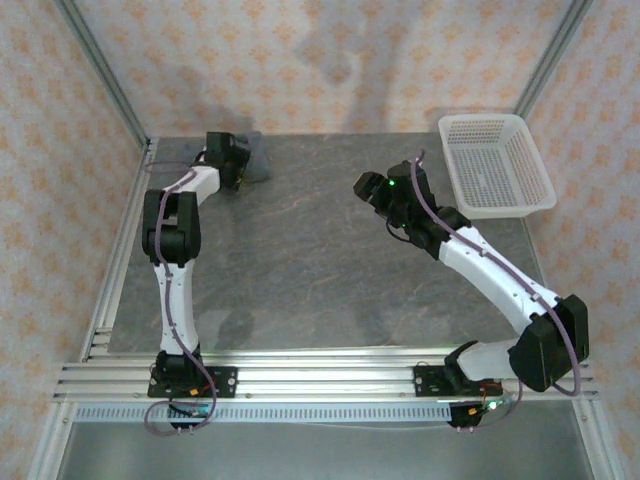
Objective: Fold the inside-out t-shirt
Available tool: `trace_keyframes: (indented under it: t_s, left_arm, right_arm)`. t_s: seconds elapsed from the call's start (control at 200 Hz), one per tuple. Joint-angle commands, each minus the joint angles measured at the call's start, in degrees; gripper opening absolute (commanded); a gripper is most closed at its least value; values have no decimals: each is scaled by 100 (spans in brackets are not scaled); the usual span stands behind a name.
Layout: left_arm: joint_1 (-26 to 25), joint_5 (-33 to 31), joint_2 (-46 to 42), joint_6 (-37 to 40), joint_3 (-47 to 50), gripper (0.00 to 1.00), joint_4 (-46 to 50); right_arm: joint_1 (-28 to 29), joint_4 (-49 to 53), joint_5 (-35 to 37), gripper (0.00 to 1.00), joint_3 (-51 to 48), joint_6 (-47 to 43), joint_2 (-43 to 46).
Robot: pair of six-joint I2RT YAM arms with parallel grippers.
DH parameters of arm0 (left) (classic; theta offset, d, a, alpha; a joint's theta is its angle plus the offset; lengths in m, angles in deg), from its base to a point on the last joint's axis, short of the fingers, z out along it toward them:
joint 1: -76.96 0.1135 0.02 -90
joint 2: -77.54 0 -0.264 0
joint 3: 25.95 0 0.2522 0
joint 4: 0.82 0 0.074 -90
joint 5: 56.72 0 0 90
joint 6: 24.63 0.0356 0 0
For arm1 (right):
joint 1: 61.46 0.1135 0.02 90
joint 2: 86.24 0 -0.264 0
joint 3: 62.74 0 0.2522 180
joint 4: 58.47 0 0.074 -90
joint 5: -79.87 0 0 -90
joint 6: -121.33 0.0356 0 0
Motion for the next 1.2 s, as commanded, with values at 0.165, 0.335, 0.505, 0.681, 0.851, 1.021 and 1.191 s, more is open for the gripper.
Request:
trace_keyframes:
  t_s: [0.165,0.335,0.505,0.681,0.851,1.021,1.191]
  left_arm:
    - [530,-356,465,478,-1119,72,1046]
    - [824,74,376,713,-1137,73,878]
    - [578,379,-632,1076,23,95,-90]
    - [-59,184,-1363,966,867,90,-228]
    - [-526,179,-1055,495,772,69,-502]
    - [-521,112,-148,334,-214,58,-298]
    - [-481,35,563,776,-1303,59,-2]
  right_arm:
    - [-27,234,69,77,347,-132,-165]
    - [-27,294,51,77,396,-150,-169]
    - [-27,192,-10,77,377,-82,-194]
    - [-27,202,6,77,374,-84,-184]
    - [-27,206,-10,77,381,-69,-185]
    - [-25,223,-27,77,335,-59,-120]
    - [-27,228,-15,77,265,-95,-36]
